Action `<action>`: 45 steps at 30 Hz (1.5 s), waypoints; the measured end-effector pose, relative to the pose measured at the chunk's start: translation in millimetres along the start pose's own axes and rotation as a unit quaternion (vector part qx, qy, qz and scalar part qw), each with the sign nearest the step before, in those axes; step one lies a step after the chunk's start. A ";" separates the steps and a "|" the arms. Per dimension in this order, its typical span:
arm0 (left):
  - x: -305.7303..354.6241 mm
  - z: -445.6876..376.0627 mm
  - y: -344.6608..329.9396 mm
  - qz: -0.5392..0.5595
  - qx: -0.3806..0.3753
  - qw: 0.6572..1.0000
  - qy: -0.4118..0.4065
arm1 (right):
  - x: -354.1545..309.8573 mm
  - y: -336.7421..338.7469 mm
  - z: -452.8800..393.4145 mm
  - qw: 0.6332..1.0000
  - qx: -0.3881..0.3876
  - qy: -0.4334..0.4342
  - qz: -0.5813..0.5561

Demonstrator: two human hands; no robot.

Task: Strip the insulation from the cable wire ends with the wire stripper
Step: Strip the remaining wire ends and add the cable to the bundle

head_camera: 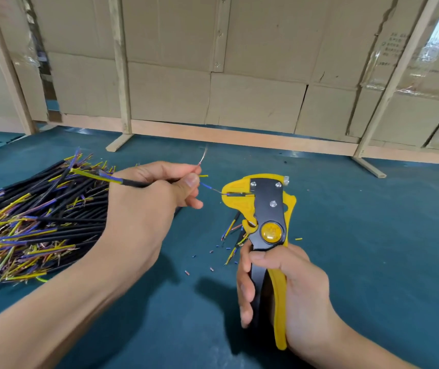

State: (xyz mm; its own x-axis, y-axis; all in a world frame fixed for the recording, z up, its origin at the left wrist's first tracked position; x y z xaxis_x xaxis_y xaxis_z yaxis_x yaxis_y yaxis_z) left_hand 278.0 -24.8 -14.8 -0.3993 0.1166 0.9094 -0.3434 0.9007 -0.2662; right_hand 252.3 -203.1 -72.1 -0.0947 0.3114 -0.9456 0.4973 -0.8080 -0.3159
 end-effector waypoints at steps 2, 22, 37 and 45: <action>-3.5 1.2 -7.7 -0.004 -0.012 1.000 0.012 | 1.2 -0.4 -1.3 1.000 0.001 -0.003 0.005; -35.3 -7.8 -36.6 -0.247 -0.211 0.941 0.092 | 5.9 21.4 -14.8 0.994 0.054 0.039 -0.087; -80.2 -34.3 -77.0 -0.470 -0.250 0.826 0.185 | -3.6 26.8 -14.0 0.991 0.055 0.062 -0.109; -66.9 -31.9 -79.1 -0.610 -0.194 0.768 0.032 | -3.2 25.3 -11.9 0.993 0.049 0.053 -0.096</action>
State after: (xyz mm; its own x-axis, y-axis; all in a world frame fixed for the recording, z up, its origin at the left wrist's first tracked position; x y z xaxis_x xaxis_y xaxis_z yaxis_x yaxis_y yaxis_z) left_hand 359.1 -90.5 -44.4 0.0654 -0.9030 0.4246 -0.1454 0.4123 0.8994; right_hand 275.4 -218.6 -76.1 -0.0863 0.5112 -0.8551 0.3928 -0.7713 -0.5007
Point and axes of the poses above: each hand's wrist, its own z-axis away from the middle knuckle, its own y-axis out of the back of the hand, x = y × z, the point moved 9 cm from there along -z, towards the middle knuckle
